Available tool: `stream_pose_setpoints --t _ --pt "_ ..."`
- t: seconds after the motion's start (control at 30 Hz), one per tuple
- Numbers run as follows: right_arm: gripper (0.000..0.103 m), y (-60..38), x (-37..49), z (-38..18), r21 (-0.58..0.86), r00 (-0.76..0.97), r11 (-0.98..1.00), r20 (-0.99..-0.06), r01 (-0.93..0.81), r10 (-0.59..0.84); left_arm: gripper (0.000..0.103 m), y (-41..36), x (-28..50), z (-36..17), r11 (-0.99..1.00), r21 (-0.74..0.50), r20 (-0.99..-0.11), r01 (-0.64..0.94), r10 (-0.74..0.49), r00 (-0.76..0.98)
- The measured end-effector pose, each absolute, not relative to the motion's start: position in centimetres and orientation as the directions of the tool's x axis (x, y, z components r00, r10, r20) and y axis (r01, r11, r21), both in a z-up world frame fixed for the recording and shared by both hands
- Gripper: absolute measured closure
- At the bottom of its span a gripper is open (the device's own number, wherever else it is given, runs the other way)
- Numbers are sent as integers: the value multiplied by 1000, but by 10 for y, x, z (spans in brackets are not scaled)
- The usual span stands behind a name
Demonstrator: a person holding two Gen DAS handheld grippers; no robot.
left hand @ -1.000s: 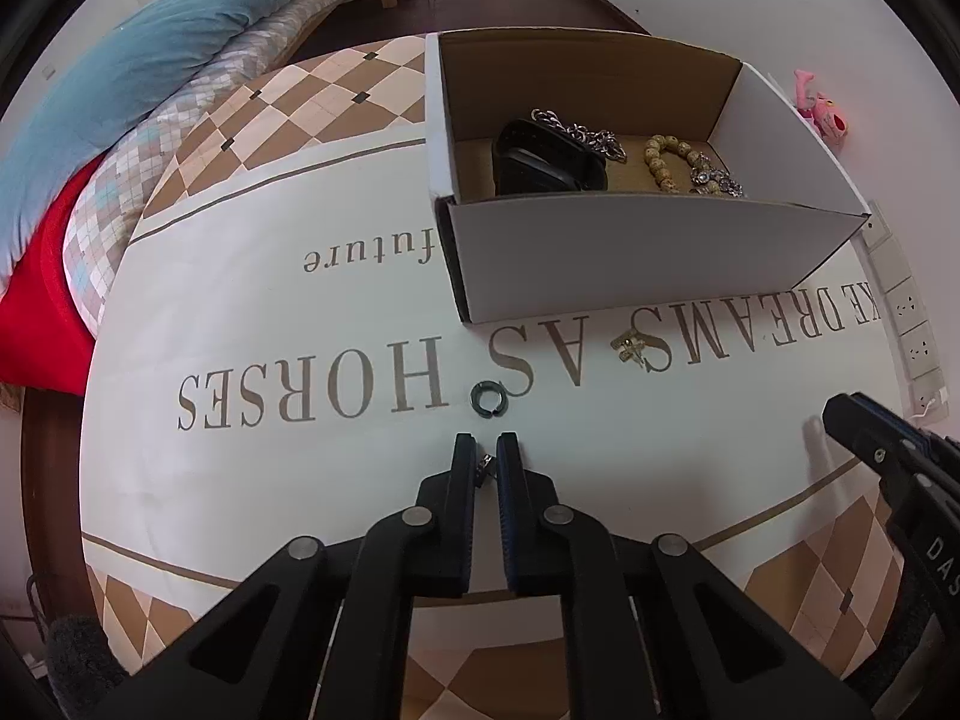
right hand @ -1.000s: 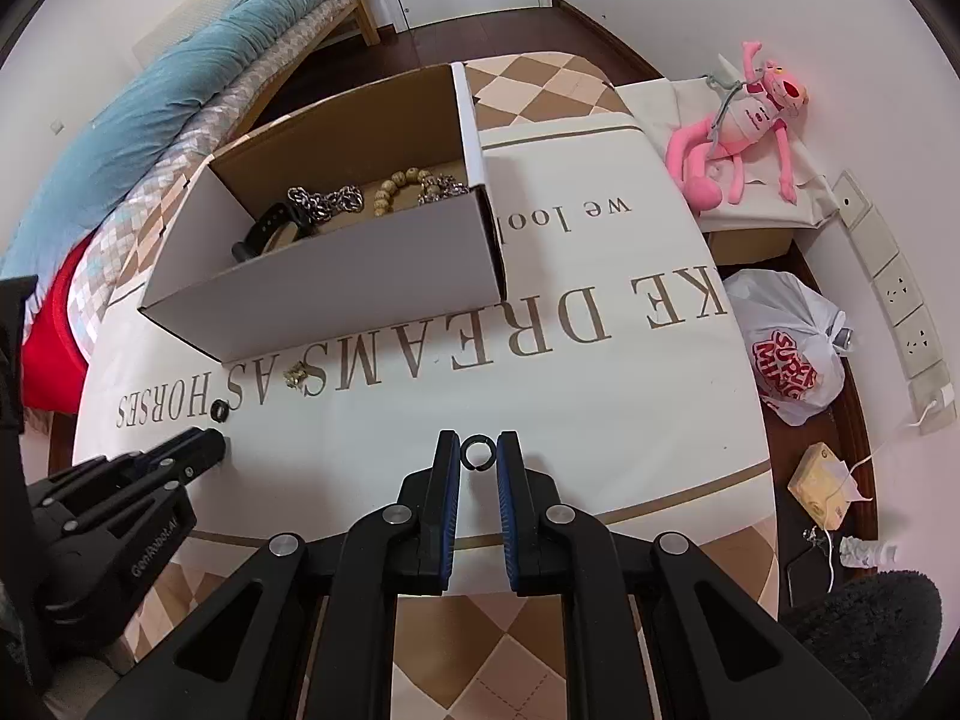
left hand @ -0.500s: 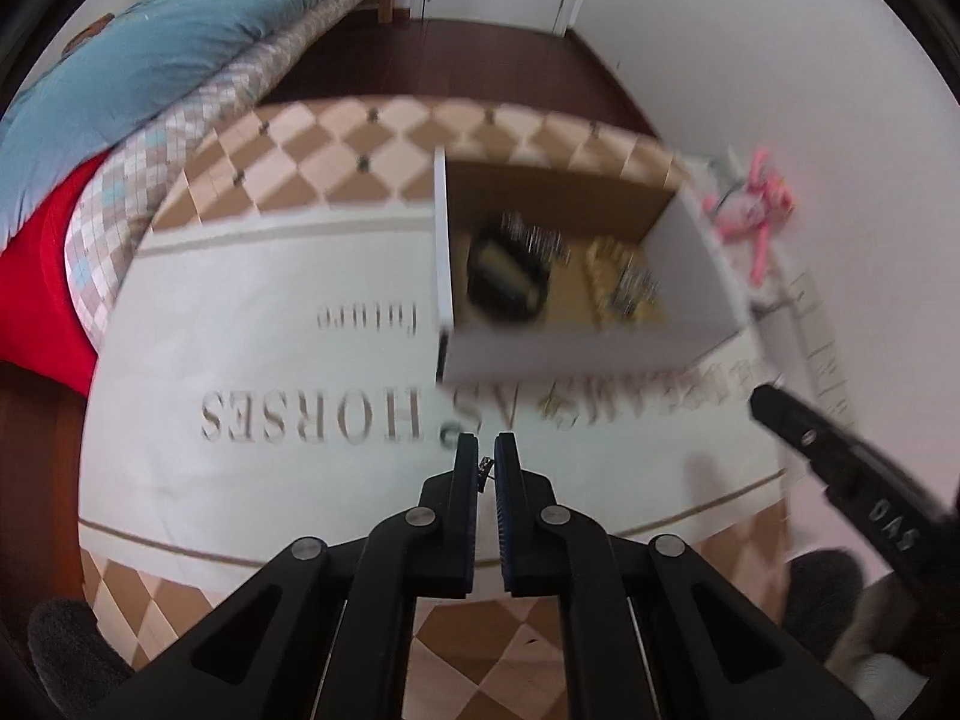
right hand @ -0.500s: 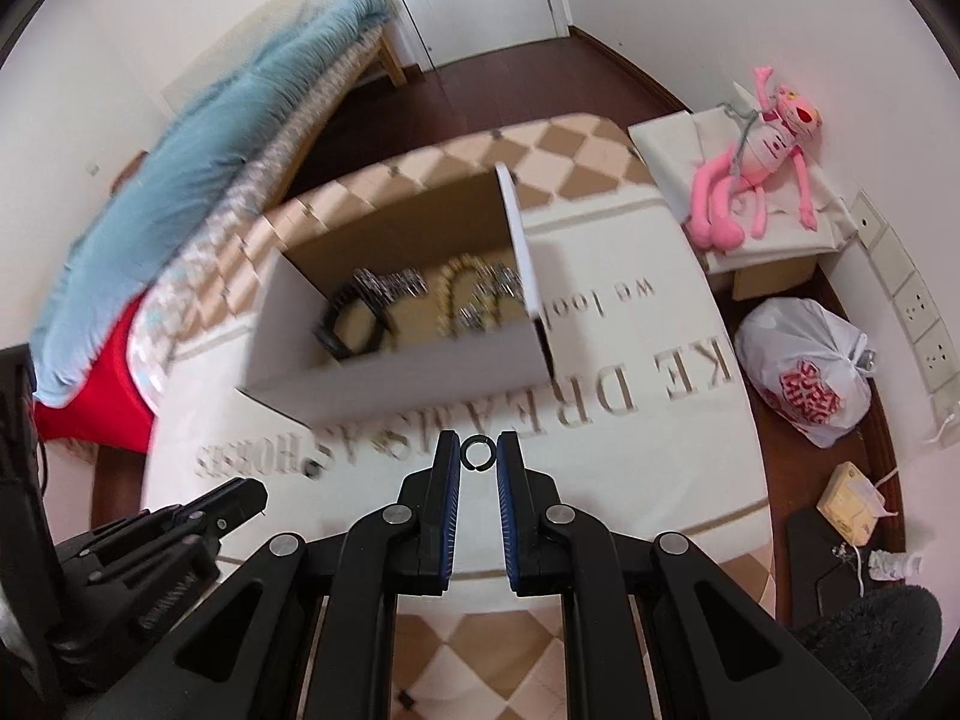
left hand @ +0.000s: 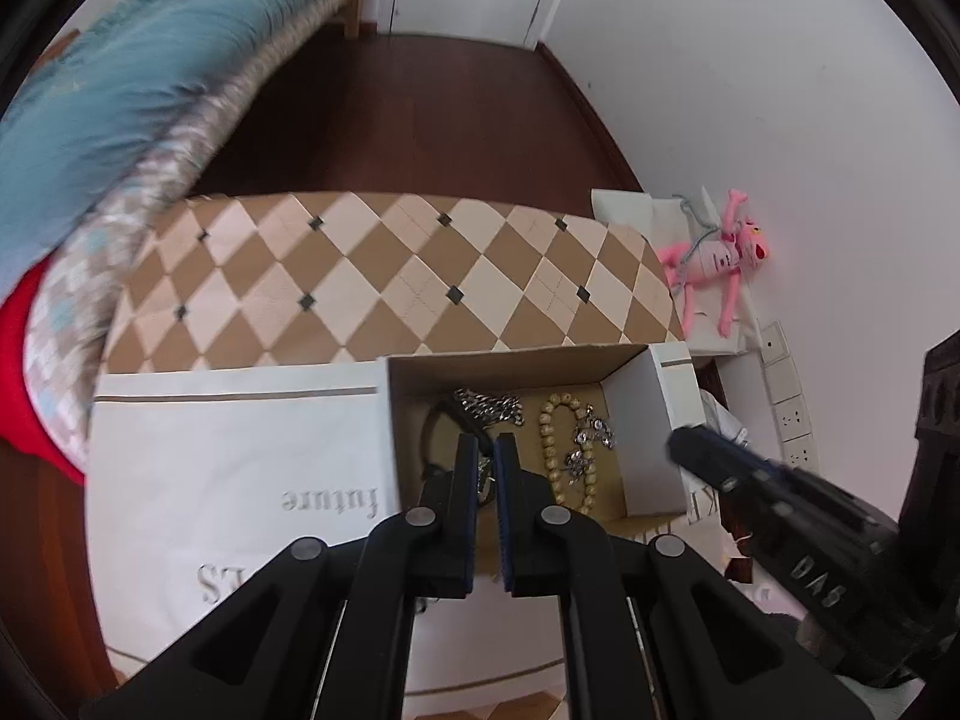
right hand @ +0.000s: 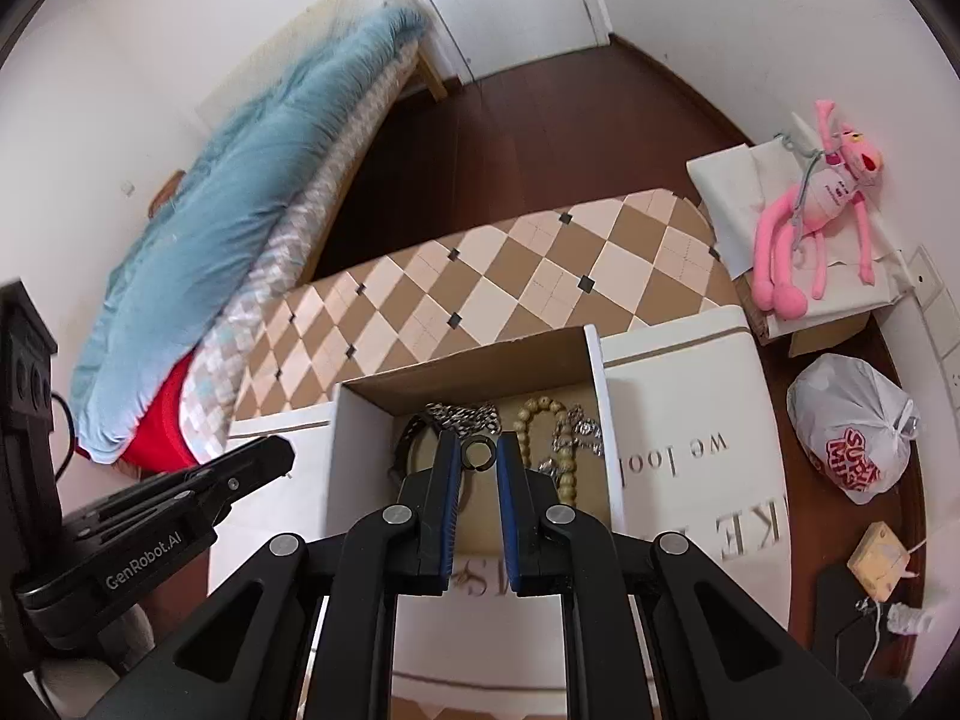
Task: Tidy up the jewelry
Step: 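Lower the ring and stud into the white box while both tools open, then lift both open tools away from the box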
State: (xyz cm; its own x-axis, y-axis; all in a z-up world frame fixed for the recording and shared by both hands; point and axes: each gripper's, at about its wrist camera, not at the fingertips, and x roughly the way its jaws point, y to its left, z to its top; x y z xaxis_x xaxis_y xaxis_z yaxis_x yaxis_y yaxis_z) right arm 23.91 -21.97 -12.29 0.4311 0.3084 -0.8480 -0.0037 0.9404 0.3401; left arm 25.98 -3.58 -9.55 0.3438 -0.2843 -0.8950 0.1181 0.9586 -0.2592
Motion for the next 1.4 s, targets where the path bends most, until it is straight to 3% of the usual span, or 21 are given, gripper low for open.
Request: stream_pose_setpoints --t 0.23,0.27,0.37,0.5,0.57,0.63,0.67,0.83,1.2,1.4 --pt "88 -221 266 -156 293 293 956 -913 -12 284 91 -42 285 -122 977 -202 -946 76 -214 244" --pt "83 -223 266 -156 285 295 958 -915 -10 275 83 -42 284 -122 980 -182 -948 77 -196 251" --pt "62 -230 266 -153 261 306 965 -919 2 248 17 -36 281 -121 988 -143 -946 59 -154 286" --pt "54 -236 264 -145 202 331 979 -925 9 188 12 -27 275 -119 995 -94 -943 36 -100 317" --pt "28 -236 265 -142 159 337 987 -930 12 146 3 -23 272 -120 998 -64 -940 28 -70 333" --pt "6 -233 263 -139 72 345 997 -937 10 64 1 -21 269 -121 999 -44 -937 20 -48 346" --pt "1 -231 263 -138 46 348 999 -937 6 41 1 -20 266 -121 999 -34 -935 16 -37 352" --pt "1 -223 257 -132 -40 360 999 -932 -13 -33 0 -18 254 -115 1000 -11 -925 8 -13 381" --pt "0 -217 223 -94 -22 440 1000 -898 -2 -19 0 -8 222 -81 1000 -25 -894 -3 -21 449" --pt "0 -207 190 -93 1 463 1000 -886 -19 10 0 -5 188 -90 1000 15 -884 -15 20 467"
